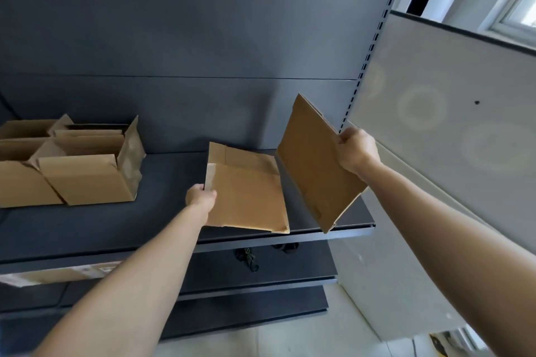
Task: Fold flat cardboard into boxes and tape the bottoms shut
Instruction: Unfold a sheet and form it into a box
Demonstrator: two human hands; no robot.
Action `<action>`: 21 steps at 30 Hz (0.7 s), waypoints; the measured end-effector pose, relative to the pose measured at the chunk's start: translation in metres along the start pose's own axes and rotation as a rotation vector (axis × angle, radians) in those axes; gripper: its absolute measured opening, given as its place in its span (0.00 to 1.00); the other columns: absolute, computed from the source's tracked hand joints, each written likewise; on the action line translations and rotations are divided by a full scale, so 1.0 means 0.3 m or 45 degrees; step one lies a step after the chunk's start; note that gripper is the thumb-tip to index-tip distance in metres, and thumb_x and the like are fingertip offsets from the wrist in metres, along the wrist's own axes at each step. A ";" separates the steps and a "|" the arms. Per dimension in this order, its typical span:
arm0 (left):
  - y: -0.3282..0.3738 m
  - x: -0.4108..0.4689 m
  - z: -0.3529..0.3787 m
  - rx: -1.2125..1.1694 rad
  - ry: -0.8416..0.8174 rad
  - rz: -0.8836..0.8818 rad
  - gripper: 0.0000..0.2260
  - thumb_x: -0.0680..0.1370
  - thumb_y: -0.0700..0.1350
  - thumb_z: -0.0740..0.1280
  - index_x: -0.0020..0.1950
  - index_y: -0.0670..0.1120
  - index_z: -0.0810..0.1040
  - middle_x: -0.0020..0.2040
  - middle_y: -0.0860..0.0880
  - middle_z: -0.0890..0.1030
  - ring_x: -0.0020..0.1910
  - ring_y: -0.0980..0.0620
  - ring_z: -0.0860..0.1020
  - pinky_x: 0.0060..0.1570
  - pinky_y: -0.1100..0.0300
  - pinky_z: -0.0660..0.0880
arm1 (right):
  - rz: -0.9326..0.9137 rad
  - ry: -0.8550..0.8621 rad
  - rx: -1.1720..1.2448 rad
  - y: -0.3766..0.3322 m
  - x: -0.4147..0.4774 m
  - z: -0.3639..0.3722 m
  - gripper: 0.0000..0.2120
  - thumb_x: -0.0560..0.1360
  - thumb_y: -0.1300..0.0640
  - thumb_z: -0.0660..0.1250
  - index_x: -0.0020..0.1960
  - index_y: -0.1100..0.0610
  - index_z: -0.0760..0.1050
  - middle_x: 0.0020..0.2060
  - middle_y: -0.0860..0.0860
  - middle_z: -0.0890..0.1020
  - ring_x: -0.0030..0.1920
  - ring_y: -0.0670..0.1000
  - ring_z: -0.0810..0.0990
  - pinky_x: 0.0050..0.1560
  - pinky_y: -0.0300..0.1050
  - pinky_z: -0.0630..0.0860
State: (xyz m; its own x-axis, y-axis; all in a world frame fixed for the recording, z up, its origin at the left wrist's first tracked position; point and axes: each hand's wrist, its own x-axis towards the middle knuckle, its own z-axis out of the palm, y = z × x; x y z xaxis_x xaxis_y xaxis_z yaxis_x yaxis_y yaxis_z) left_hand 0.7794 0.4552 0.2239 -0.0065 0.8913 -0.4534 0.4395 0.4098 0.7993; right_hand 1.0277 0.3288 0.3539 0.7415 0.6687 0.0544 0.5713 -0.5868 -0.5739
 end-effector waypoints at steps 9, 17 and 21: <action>0.032 0.013 0.065 0.205 0.178 -0.023 0.20 0.78 0.38 0.61 0.71 0.42 0.67 0.70 0.41 0.69 0.65 0.39 0.71 0.62 0.49 0.71 | -0.100 -0.180 -0.125 0.011 0.111 0.049 0.10 0.79 0.57 0.60 0.55 0.60 0.75 0.50 0.57 0.78 0.46 0.57 0.76 0.46 0.47 0.73; 0.375 -0.236 0.319 -0.128 -0.207 0.404 0.26 0.78 0.48 0.67 0.74 0.43 0.63 0.73 0.45 0.66 0.69 0.46 0.68 0.68 0.52 0.66 | -0.222 -0.302 -0.228 0.042 0.158 0.017 0.05 0.79 0.61 0.58 0.51 0.62 0.72 0.43 0.56 0.74 0.42 0.58 0.75 0.40 0.45 0.71; 0.470 -0.293 0.398 -0.136 -0.268 0.444 0.34 0.77 0.53 0.67 0.77 0.49 0.53 0.77 0.49 0.57 0.73 0.45 0.63 0.70 0.45 0.64 | -0.341 -0.482 -0.268 0.089 0.190 -0.028 0.04 0.75 0.64 0.58 0.44 0.62 0.72 0.41 0.57 0.76 0.40 0.57 0.75 0.37 0.44 0.70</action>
State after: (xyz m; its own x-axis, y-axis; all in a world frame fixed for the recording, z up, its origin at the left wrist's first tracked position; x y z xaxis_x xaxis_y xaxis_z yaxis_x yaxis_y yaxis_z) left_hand 0.9492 0.4114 0.3292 0.3149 0.9255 -0.2105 0.2871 0.1185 0.9505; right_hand 1.0882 0.3475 0.3486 0.4021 0.9041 -0.1449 0.8114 -0.4252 -0.4010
